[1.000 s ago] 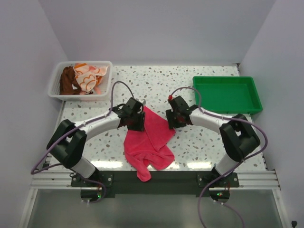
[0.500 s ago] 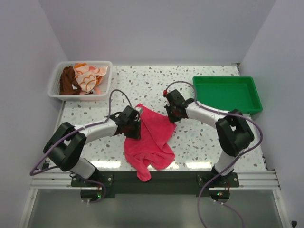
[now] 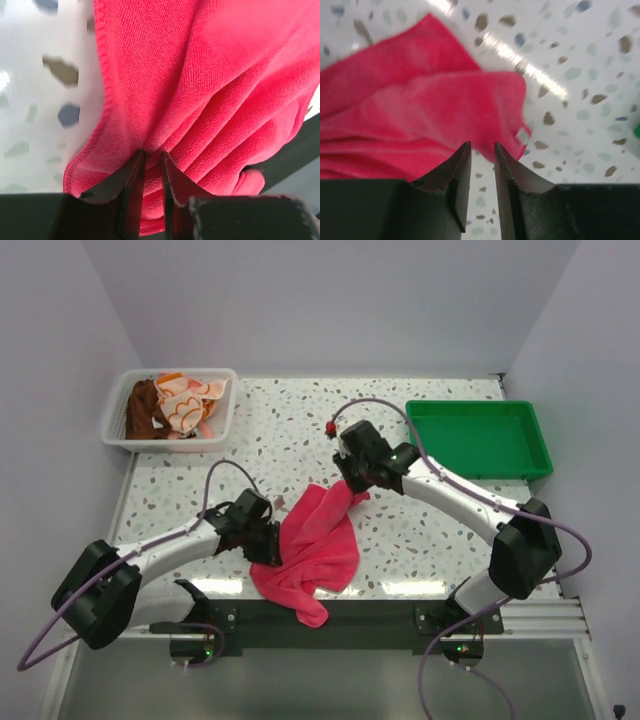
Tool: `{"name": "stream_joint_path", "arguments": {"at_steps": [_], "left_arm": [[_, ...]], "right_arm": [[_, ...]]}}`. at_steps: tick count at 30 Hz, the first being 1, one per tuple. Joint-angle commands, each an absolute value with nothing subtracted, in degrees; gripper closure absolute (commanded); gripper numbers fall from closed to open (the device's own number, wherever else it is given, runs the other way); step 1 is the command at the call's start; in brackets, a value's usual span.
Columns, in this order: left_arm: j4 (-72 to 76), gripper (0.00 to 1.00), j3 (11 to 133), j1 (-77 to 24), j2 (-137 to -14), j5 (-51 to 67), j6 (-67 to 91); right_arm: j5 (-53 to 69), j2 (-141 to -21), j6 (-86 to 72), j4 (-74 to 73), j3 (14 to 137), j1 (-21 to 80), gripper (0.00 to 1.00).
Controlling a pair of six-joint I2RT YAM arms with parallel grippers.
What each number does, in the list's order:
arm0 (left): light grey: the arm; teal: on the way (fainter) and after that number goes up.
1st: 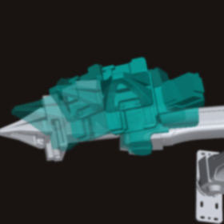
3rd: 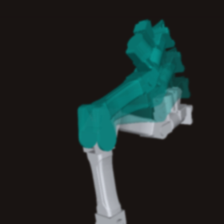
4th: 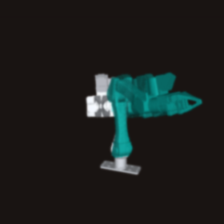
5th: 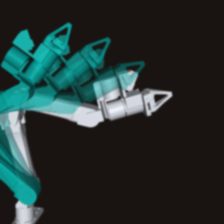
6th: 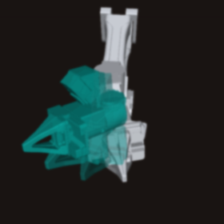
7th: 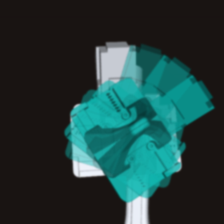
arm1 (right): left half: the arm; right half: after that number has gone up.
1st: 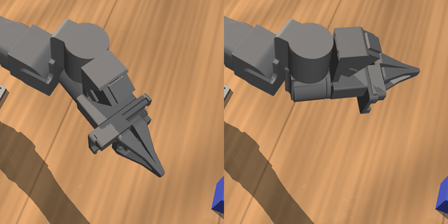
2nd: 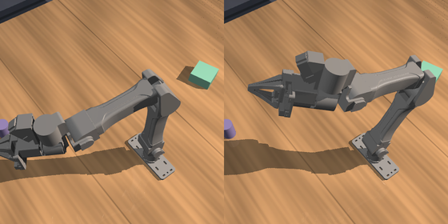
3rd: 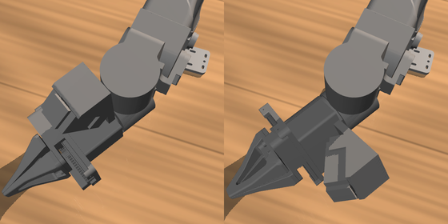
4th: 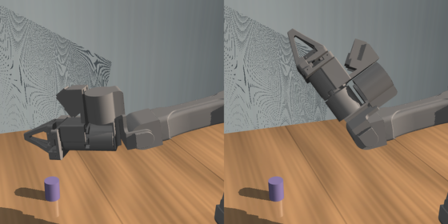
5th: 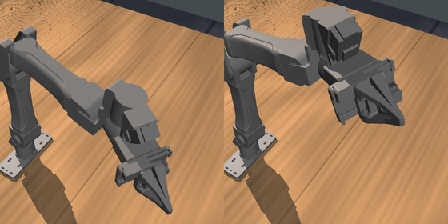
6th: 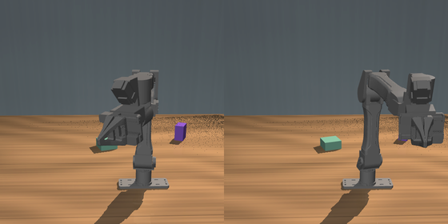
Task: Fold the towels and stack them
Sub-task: Flatten out the crumpled towel
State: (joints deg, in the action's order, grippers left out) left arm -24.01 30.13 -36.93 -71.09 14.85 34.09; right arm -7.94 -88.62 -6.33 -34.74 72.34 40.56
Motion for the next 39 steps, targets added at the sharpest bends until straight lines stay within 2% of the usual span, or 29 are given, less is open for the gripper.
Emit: {"name": "stream_joint_path", "arguments": {"at_steps": [1, 2, 3, 5, 7, 11, 12, 13, 16, 21, 25, 33, 39], "left_arm": [[-31.54, 0.75, 28.91, -37.35, -65.93, 17.93, 36.73], [-32.42, 0.75, 29.09, -37.35, -64.79, 17.93, 36.91], [-34.08, 0.74, 29.27, -37.35, -62.69, 18.02, 37.0], [-35.85, 0.68, 30.84, -37.44, -61.09, 18.2, 37.18], [-37.96, 0.6, 32.6, -37.35, -59.07, 15.32, 37.44], [-37.53, 0.52, 40.32, -37.35, -59.41, 8.19, 36.75], [-36.31, 0.5, 41.73, -37.18, -62.11, 6.87, 36.13], [-35.17, 0.44, 43.05, -37.18, -63.88, 5.29, 35.43], [-29.72, 0.39, 48.33, -37.09, -71.87, 3.35, 32.97], [-25.67, 0.41, 58.87, -36.91, -86.01, -1.22, 28.74], [-24.87, 0.42, 62.92, -36.83, -92.63, -3.42, 27.34], [-23.03, 0.47, 61.0, -36.74, -98.52, -8.7, 26.89], [-21.71, 0.59, 55.82, -37.61, -98.26, -6.51, 28.91]], "right_arm": [[-1.16, -87.28, -7.28, -42.01, 68.47, 42.72, 0.68], [-1.66, -86.41, -7.82, -42.01, 67.77, 42.63, 0.64], [-2.28, -85.0, -8.34, -42.1, 66.81, 42.28, 0.52], [-3.68, -84.2, -9.93, -42.63, 66.71, 39.65, 0.46], [-3.17, -83.06, -11.07, -41.14, 65.57, 36.93, 0.45], [-1.06, -82.35, -15.19, -35.87, 62.85, 29.64, 0.45], [-0.18, -82.7, -16.25, -33.25, 61.45, 28.31, 0.46], [1.74, -83.14, -17.22, -32.0, 60.91, 27.17, 0.46], [4.57, -84.29, -20.3, -26.65, 58.89, 24.61, 0.47], [5.1, -89.02, -19.95, -23.38, 59.41, 24.35, 0.55], [7.19, -91.75, -18.72, -21.54, 59.15, 24.35, 0.57], [10.46, -94.66, -17.67, -17.49, 57.04, 24.43, 0.6], [11.86, -97.91, -17.23, -15.56, 55.73, 24.78, 0.65]]}}
